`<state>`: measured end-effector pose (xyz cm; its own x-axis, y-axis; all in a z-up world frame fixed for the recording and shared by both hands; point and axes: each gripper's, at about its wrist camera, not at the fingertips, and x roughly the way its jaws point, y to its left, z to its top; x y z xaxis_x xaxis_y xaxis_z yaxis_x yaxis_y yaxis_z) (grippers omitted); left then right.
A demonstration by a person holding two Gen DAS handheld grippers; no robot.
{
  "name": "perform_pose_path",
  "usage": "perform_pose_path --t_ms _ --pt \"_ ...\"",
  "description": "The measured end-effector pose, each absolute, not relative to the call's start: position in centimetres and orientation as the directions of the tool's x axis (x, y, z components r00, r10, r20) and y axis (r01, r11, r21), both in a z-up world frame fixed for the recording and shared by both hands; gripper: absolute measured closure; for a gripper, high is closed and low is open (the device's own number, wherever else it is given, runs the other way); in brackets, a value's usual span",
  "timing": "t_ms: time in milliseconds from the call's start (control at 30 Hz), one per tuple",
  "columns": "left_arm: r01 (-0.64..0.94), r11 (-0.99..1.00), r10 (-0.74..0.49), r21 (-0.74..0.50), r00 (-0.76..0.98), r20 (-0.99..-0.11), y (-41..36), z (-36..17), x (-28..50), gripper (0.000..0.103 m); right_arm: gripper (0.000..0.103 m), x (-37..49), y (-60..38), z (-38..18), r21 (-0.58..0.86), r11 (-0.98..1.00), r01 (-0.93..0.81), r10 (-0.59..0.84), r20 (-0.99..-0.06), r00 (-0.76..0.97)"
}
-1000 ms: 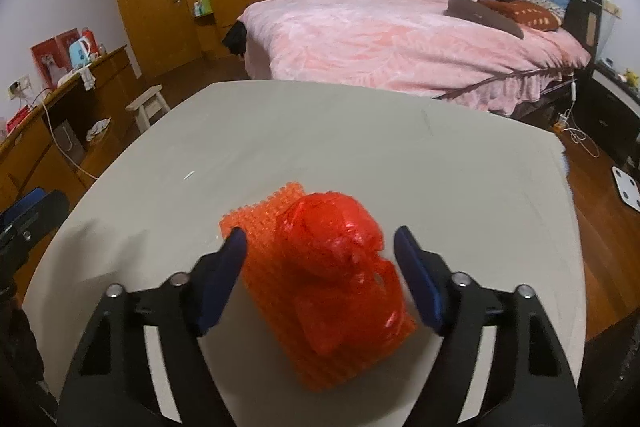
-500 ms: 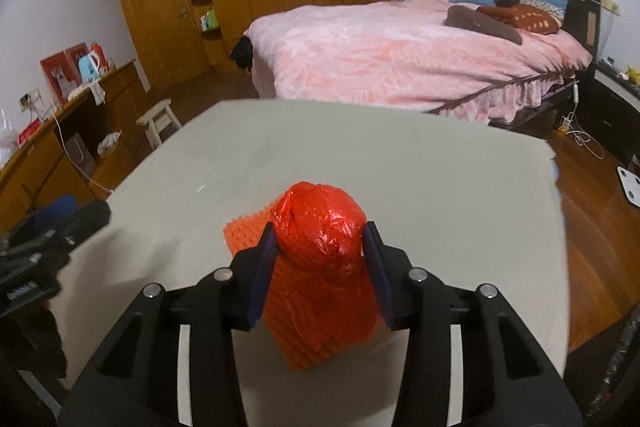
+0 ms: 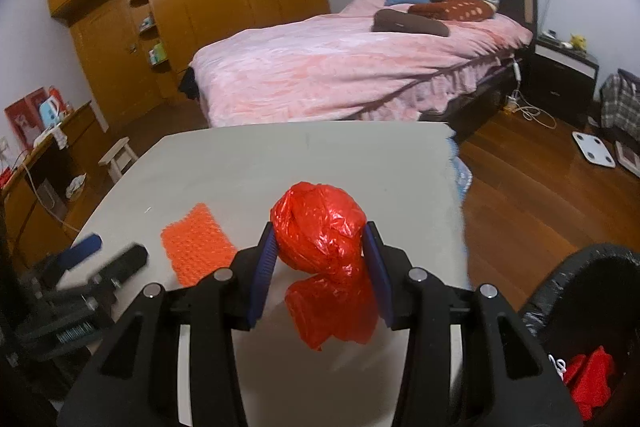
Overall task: Collect trash
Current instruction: 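Grasp the orange mesh sleeve with the left gripper and lift it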
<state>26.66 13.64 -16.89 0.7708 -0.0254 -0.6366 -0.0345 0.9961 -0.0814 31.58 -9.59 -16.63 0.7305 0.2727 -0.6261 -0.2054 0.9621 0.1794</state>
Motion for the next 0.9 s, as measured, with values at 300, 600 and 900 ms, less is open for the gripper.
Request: perform_pose_path --t_ms 300,600,900 --pt "-0.014 0.996 -0.052 -0.089 0.722 -0.69 10.9 -19.3 27.3 0.007 0.061 31.4 -10.6 -17.1 0.187 0.96 -0.207 0.279 -0.623 0.731" --pt "-0.03 0.997 -0.038 -0.075 0.644 -0.764 10.1 -21.2 28.8 0.014 0.061 31.7 -10.2 -17.8 0.189 0.96 -0.207 0.28 -0.636 0.719" --pt "-0.015 0.999 -0.027 -0.046 0.624 -0.781 11.0 -21.5 28.4 0.026 0.061 31.9 -10.3 -18.2 0.197 0.959 -0.203 0.282 -0.644 0.711"
